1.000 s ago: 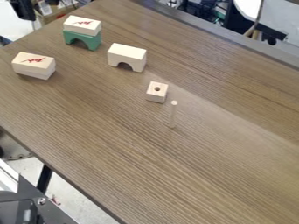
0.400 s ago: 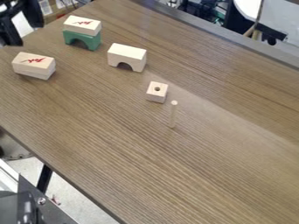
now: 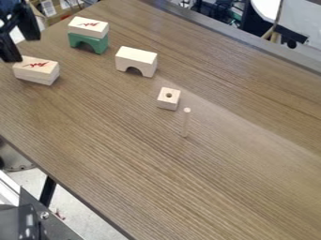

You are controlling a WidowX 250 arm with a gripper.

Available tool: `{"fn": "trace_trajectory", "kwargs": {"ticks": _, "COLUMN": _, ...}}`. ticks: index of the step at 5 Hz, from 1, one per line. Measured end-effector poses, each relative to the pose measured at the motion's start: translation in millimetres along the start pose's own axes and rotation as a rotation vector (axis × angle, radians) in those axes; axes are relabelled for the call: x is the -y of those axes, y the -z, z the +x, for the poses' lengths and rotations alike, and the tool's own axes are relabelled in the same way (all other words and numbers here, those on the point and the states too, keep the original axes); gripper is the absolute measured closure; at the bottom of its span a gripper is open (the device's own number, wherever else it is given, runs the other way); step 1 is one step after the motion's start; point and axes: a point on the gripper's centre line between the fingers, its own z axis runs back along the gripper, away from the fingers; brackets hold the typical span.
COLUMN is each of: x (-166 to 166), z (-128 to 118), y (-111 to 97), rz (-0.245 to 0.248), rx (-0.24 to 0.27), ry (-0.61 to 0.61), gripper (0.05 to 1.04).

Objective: Put the block on the top of the other block

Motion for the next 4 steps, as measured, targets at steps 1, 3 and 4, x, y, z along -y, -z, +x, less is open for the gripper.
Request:
{"fn": "trace_trajectory", "kwargs": {"ticks": 1, "x": 1.5, "z": -0.4, "y": 2.2, "rz": 0.003, "rx": 0.032, "ry": -0.004, "gripper": 0.083}}
{"fn": "trace_trajectory", "kwargs": {"ticks": 3, "x": 2.8, "z": -3.9, "y": 10.8, "rz": -0.004, "rx": 0.076, "ry": -0.007, "gripper": 0.083}}
{"fn": "trace_trajectory", "kwargs": {"ticks": 4, "x": 2.6, "z": -3.1, "y": 10.9, "rz": 0.002, "rx": 0.095, "ry": -0.011, "gripper": 0.083}}
